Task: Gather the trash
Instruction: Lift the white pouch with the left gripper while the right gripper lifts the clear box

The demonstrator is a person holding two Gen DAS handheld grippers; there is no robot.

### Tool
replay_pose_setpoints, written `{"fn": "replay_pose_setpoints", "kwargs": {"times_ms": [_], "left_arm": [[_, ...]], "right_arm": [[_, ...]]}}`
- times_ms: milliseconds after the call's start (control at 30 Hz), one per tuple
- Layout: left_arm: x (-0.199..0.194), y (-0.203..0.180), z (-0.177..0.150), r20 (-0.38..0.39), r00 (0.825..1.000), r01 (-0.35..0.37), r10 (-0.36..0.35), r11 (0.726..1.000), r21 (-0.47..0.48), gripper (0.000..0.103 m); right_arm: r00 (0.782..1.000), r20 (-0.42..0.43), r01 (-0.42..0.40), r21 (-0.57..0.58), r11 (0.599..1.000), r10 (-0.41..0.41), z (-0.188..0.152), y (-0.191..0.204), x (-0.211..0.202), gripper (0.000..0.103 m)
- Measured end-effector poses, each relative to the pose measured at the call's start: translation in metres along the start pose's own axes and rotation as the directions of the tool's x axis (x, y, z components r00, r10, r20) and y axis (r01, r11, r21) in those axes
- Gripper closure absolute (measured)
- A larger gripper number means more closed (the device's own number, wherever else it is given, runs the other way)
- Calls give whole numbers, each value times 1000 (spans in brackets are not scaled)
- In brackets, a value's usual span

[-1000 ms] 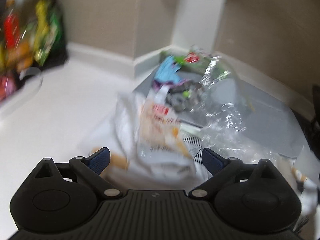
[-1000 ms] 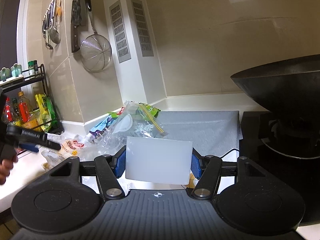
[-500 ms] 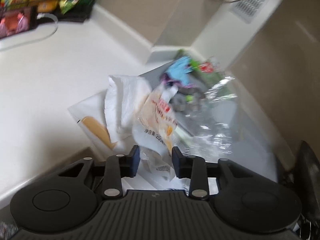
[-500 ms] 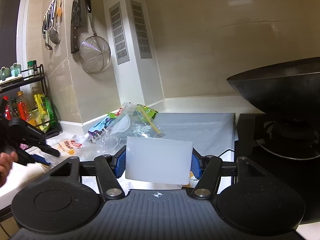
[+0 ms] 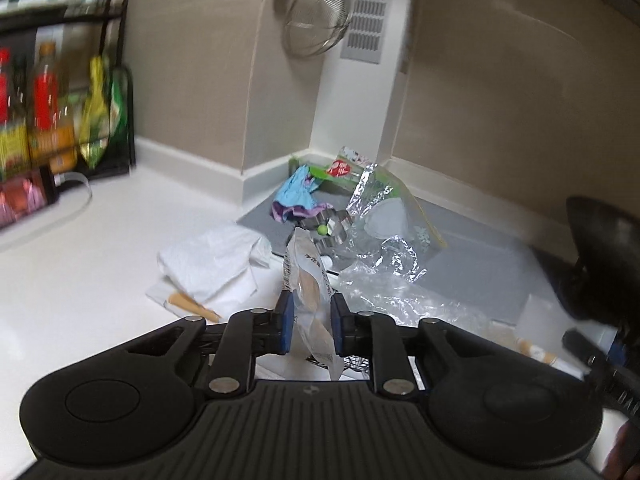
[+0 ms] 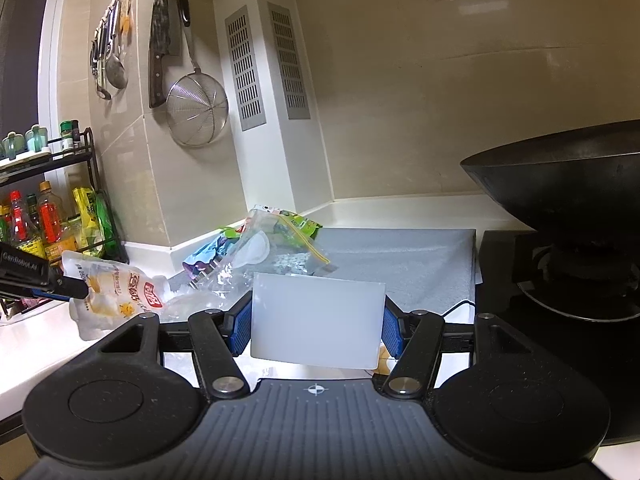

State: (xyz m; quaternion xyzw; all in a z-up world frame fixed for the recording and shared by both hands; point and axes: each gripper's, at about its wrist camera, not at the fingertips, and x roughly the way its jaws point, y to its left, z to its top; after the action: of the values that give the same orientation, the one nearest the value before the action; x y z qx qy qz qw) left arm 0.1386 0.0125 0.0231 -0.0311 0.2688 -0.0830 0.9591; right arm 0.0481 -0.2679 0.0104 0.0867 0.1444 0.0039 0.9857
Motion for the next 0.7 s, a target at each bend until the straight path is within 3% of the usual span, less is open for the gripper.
{"fn": "replay_pose_setpoints", "kwargs": {"times_ms": [367, 700], "left_arm": [[-28, 5, 16, 135, 991, -24, 21, 1000, 18, 91], [-52, 8, 43, 208, 977, 58, -52, 998, -23, 95]], "right_arm": [[1000, 24, 11, -17, 1000, -10, 4, 7, -3, 39], [1000, 22, 12, -23, 1000, -12, 4, 13, -4, 39]]}}
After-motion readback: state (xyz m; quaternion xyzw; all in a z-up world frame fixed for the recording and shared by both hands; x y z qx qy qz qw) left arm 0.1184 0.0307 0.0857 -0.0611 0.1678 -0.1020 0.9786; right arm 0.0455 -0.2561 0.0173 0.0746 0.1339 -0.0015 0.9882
